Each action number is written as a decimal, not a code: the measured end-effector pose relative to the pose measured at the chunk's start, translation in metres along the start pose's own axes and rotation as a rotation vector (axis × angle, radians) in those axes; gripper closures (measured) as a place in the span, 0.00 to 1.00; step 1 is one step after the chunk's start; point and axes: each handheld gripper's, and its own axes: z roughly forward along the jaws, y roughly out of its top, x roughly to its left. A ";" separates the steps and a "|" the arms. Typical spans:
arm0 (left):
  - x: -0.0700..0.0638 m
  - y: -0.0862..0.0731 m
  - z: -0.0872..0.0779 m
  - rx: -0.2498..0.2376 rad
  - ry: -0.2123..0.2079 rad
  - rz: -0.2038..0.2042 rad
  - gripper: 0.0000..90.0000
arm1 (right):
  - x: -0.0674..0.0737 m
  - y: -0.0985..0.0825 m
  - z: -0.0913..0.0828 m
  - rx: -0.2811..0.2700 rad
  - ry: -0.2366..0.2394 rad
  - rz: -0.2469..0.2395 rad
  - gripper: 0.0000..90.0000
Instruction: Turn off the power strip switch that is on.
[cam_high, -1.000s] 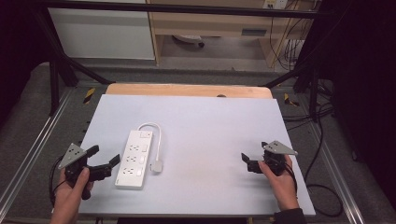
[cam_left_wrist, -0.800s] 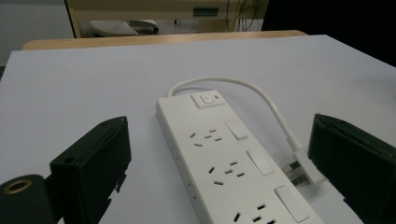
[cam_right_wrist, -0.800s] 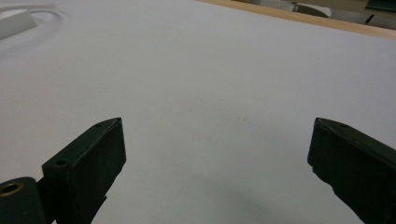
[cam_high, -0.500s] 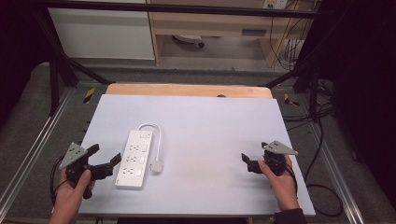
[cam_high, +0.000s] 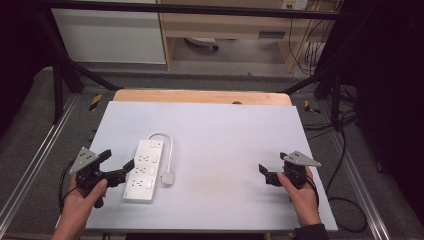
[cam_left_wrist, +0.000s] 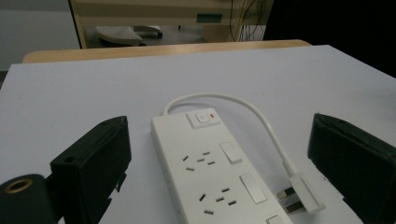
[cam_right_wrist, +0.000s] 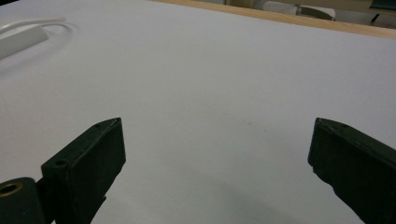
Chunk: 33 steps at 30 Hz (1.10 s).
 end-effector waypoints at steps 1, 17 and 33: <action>0.000 0.002 0.000 -0.001 -0.003 0.005 0.07 | 0.000 0.000 0.000 0.000 0.002 -0.006 0.05; -0.008 0.041 0.012 -0.043 -0.044 0.042 0.06 | 0.003 0.000 0.002 0.025 0.004 -0.021 0.05; -0.012 0.076 0.038 -0.040 -0.062 0.046 0.06 | 0.005 -0.001 0.003 0.038 0.011 -0.019 0.04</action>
